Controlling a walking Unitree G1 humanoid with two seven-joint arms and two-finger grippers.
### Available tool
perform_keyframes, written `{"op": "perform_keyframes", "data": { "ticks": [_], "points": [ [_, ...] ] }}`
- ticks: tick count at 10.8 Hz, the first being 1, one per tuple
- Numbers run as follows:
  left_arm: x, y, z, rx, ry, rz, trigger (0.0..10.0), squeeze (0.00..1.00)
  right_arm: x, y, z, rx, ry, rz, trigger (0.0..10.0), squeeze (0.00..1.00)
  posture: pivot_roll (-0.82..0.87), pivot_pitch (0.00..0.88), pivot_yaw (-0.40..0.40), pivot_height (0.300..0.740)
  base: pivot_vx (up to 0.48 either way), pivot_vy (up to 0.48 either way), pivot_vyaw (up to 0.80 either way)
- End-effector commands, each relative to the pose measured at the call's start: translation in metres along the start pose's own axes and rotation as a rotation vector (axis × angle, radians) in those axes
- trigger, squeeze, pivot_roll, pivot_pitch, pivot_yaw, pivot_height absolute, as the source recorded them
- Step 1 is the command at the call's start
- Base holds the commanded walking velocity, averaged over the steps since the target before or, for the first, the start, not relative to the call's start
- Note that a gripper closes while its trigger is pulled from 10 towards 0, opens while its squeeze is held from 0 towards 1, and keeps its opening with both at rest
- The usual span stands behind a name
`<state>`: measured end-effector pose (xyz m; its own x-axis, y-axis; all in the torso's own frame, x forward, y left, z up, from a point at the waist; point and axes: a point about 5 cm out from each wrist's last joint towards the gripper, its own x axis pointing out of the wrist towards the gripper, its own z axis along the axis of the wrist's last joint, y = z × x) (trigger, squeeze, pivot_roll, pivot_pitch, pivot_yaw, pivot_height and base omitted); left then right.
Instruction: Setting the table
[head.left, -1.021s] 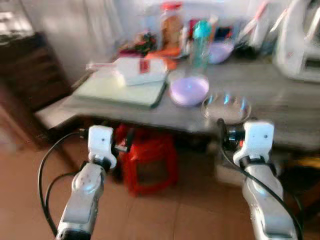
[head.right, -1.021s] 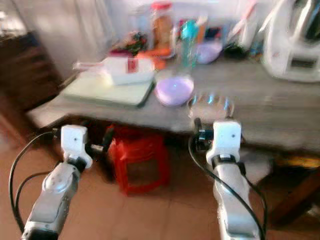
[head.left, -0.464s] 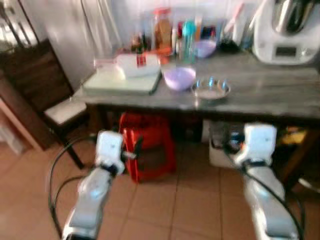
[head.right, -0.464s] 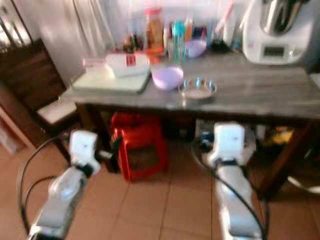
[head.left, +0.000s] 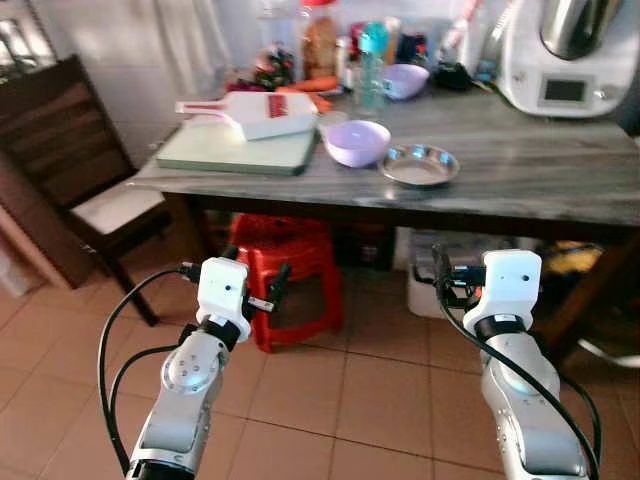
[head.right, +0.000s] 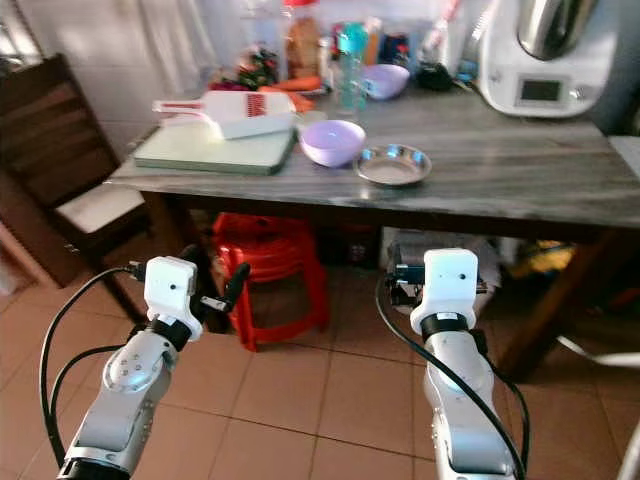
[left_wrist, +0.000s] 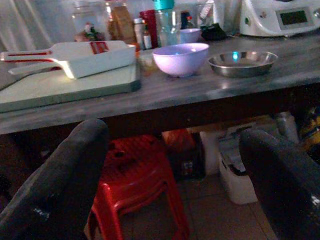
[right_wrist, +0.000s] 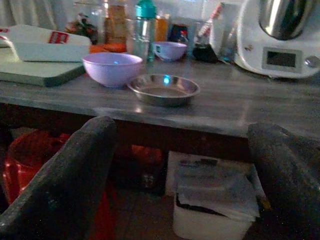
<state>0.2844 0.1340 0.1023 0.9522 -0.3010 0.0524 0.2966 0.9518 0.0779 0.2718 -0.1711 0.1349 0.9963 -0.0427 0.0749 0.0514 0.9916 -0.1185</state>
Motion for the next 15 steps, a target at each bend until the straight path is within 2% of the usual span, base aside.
{"op": "perform_keyframes", "data": {
  "ticks": [1,5,10,13,15],
  "points": [
    [0.0004,0.0014,0.0009,0.01,-0.005,-0.002,10.0,0.0,-0.0012,0.0002,-0.0032,0.006,0.01,-0.004,10.0,0.0,0.05,0.011,0.076,0.74,0.0,-0.311,0.0],
    [0.0032,0.0008,0.0003,0.011,0.002,-0.012,10.0,0.0,-0.0023,0.0016,-0.0071,-0.022,0.014,0.008,10.0,0.0,0.05,0.012,0.085,0.74,0.0,-0.4,-0.69],
    [0.0059,-0.0023,-0.0005,0.002,0.001,-0.018,10.0,0.0,-0.0016,0.0056,-0.0097,-0.062,0.011,0.034,10.0,0.0,0.05,0.008,0.085,0.74,0.0,-0.436,0.0],
    [0.0071,-0.005,0.0001,0.002,-0.001,-0.022,10.0,0.0,-0.0008,0.0055,-0.0104,-0.065,0.011,0.032,10.0,0.0,0.05,0.008,0.087,0.74,0.0,-0.435,0.53],
    [0.008,-0.0056,0.0003,0.001,-0.002,-0.025,10.0,0.0,-0.0021,0.0052,-0.0119,-0.06,0.014,0.026,10.0,0.0,0.04,0.012,0.089,0.74,0.0,-0.433,0.0]
  ]
}}
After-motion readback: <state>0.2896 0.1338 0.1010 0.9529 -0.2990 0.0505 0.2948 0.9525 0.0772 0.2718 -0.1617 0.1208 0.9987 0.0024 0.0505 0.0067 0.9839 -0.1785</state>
